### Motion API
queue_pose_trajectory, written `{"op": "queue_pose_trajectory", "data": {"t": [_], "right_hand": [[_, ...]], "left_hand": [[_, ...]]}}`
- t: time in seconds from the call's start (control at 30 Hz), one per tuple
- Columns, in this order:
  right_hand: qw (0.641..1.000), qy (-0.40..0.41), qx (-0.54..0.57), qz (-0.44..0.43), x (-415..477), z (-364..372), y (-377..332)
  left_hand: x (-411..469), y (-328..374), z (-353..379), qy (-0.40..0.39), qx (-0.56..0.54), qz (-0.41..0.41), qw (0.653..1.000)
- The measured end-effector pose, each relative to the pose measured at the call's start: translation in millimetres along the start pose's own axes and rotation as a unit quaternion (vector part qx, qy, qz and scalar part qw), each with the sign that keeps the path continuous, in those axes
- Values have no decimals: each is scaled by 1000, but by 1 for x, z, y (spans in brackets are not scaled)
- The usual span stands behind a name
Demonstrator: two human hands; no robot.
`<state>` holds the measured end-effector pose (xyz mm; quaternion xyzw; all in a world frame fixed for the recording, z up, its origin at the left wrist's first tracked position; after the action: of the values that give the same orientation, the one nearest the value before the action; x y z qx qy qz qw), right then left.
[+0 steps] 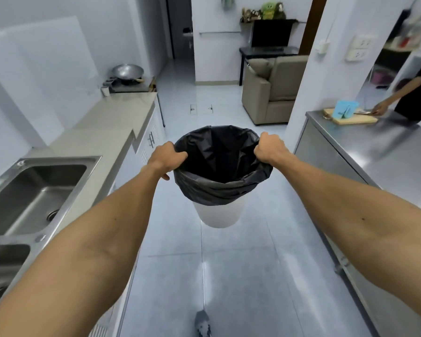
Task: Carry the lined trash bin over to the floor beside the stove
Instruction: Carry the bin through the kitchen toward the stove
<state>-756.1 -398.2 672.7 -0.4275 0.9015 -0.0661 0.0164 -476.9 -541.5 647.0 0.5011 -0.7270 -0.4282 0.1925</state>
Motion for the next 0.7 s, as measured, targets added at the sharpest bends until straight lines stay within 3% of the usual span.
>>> {"op": "queue_pose_trajectory", "data": {"t": [0.3, 0.7], "right_hand": [[999, 8, 45, 18, 216, 1, -13], [997, 32, 69, 25, 468, 7, -5]], "left_hand": [[210, 69, -12, 31, -34, 62, 997], [457, 142, 17, 19, -88, 71, 993]]}}
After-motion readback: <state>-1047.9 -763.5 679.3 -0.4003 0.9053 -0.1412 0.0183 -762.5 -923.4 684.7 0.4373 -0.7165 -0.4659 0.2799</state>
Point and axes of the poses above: each hand's wrist, its own x-axis towards the middle knuckle, its own z-axis out of the palm, y = z × x, the point moved 10 cm from there along x, towards the middle knuckle, and after that the axes turned 13 degrees about -x, right-handed, at the moved point
